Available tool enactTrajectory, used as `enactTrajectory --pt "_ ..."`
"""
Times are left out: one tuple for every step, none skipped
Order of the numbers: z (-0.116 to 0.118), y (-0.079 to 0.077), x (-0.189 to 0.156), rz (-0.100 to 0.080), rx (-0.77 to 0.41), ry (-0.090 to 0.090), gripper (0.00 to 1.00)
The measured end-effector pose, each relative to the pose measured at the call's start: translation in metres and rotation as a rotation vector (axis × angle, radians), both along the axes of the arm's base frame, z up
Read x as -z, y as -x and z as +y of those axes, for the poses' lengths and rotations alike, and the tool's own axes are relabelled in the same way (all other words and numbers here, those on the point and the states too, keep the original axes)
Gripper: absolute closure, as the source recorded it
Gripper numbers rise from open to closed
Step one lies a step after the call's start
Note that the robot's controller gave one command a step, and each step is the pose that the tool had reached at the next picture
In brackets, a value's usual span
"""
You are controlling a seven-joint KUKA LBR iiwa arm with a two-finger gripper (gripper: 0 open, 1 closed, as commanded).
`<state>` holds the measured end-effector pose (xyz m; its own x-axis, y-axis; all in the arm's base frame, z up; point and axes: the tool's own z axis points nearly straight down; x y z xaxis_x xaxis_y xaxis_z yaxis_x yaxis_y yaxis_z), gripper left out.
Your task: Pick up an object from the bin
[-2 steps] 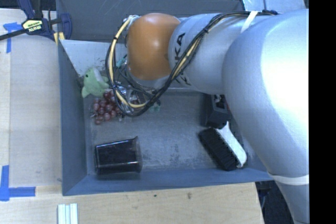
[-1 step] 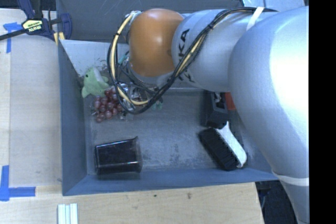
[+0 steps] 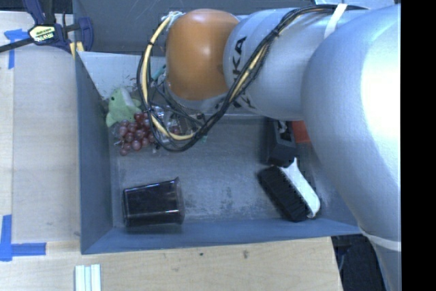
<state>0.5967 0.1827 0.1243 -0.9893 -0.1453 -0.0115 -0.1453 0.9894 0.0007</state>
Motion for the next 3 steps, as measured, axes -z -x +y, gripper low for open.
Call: enactTrajectory --pt "-0.001 0.011 0.033 0.013 -0.071 0.003 1.0" --pt "0.001 0.011 0.036 0.011 -0.152 0.004 1.0" --pt "-0.003 0.014 -0.015 0.015 -0.117 0.005 1.0"
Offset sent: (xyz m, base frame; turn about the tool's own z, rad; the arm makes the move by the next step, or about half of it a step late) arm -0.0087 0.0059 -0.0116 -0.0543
